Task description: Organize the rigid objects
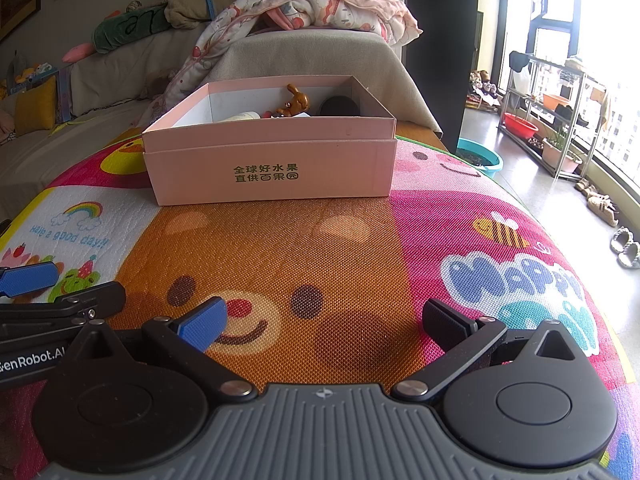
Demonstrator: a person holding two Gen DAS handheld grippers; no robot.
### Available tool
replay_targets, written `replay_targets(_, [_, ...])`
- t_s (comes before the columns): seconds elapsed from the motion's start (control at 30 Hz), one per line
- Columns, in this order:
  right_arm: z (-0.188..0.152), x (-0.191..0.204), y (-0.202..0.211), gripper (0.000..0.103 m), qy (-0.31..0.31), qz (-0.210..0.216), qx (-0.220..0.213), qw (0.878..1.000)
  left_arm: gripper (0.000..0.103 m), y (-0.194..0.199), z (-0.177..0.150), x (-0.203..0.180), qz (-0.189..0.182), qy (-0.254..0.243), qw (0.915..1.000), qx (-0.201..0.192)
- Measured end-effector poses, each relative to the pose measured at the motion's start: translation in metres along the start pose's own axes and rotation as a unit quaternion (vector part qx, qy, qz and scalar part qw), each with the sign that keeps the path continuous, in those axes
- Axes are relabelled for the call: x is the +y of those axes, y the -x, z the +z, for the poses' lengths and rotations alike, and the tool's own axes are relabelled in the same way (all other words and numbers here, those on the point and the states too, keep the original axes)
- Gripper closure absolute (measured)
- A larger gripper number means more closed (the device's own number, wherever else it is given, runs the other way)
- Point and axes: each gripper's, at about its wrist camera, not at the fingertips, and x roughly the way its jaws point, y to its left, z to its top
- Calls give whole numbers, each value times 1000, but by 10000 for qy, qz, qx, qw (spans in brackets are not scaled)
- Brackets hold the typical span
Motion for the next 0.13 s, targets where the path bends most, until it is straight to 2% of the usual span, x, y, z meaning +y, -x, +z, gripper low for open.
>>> replay_targets(0.13, [0,0,0,0,0,0,-1,10000,23,0,0,-1,10,-18,10000,-3])
